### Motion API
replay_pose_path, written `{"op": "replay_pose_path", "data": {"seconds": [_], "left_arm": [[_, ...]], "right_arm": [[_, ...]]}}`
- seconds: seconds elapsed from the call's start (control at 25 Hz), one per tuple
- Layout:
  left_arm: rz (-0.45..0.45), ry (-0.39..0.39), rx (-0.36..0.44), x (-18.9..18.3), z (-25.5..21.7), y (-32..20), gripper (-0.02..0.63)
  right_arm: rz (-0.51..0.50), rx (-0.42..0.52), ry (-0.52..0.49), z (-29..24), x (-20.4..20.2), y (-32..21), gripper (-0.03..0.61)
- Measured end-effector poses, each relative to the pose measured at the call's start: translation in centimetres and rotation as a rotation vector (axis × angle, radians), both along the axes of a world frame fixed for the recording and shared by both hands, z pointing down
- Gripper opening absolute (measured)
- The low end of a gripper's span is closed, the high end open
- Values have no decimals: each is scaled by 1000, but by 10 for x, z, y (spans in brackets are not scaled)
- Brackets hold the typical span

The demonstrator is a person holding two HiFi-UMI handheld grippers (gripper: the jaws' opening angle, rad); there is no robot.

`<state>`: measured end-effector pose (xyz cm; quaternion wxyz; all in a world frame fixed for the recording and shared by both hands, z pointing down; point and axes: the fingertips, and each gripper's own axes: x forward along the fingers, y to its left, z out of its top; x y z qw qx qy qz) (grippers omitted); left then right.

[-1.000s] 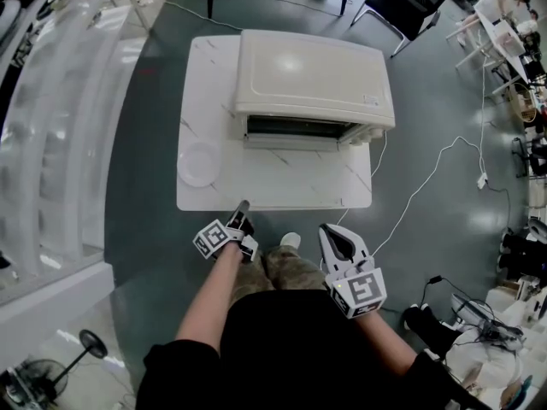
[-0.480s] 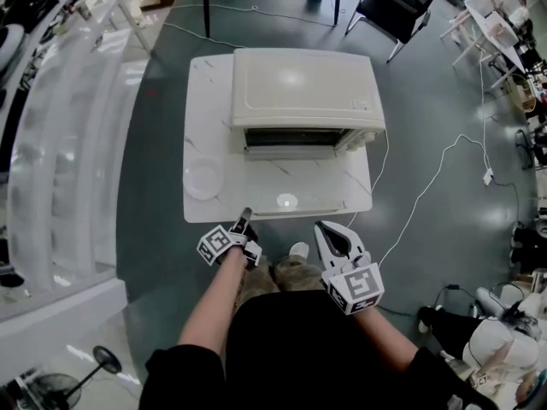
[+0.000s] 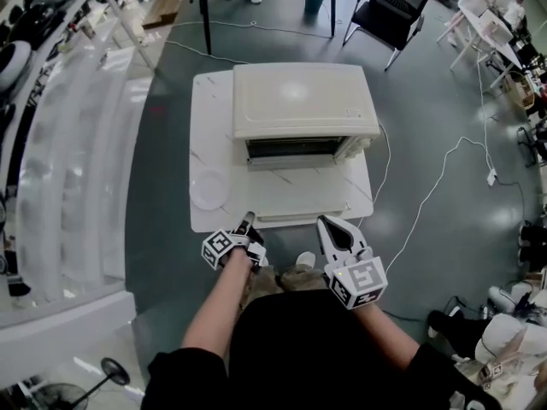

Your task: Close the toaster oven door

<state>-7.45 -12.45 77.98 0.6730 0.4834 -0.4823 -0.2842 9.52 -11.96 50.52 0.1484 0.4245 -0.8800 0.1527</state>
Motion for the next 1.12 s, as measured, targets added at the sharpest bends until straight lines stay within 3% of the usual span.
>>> {"op": "replay_pose_path", "data": {"seconds": [0.64, 1.12], "left_arm": [[-99, -24, -80, -3, -38, -18, 43], [-124, 104, -88, -1, -59, -38, 44]], "right_arm": [[0, 60, 62, 1, 3, -12, 20], [15, 147, 1, -23, 8, -26, 20]]}}
